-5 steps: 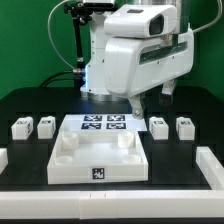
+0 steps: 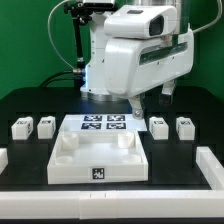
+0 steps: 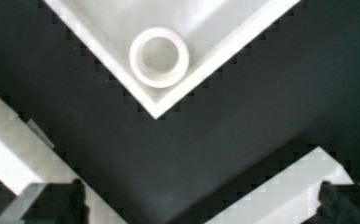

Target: Assemble one leg

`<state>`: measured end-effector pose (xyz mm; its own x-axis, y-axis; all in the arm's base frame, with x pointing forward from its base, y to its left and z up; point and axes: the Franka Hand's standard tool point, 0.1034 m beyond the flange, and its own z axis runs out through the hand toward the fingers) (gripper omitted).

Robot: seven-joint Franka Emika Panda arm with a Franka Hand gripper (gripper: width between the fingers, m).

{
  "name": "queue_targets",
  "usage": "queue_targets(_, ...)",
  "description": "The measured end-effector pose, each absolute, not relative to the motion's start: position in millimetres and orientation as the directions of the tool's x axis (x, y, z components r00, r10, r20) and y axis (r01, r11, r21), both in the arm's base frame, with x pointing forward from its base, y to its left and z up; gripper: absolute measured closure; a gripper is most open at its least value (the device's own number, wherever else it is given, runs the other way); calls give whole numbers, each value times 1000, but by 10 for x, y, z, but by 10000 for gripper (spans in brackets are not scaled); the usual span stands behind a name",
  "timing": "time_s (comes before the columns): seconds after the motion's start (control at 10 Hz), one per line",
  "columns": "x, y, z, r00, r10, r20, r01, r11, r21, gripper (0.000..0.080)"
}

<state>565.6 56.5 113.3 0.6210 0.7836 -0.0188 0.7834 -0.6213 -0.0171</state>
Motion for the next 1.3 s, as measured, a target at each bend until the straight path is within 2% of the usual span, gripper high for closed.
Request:
queue_targets(1.0, 5646, 554, 1123, 622, 783, -21, 783, -622, -19, 150)
queue_targets(1.1, 5521, 461, 1102, 573, 819, -21, 819, -573, -19, 150)
queue_targets(1.2, 5230, 303, 1029, 544, 839, -24, 839, -544, -21, 150)
queue_targets(1.3, 4973, 104, 914, 416, 909, -20, 909, -417, -22, 150)
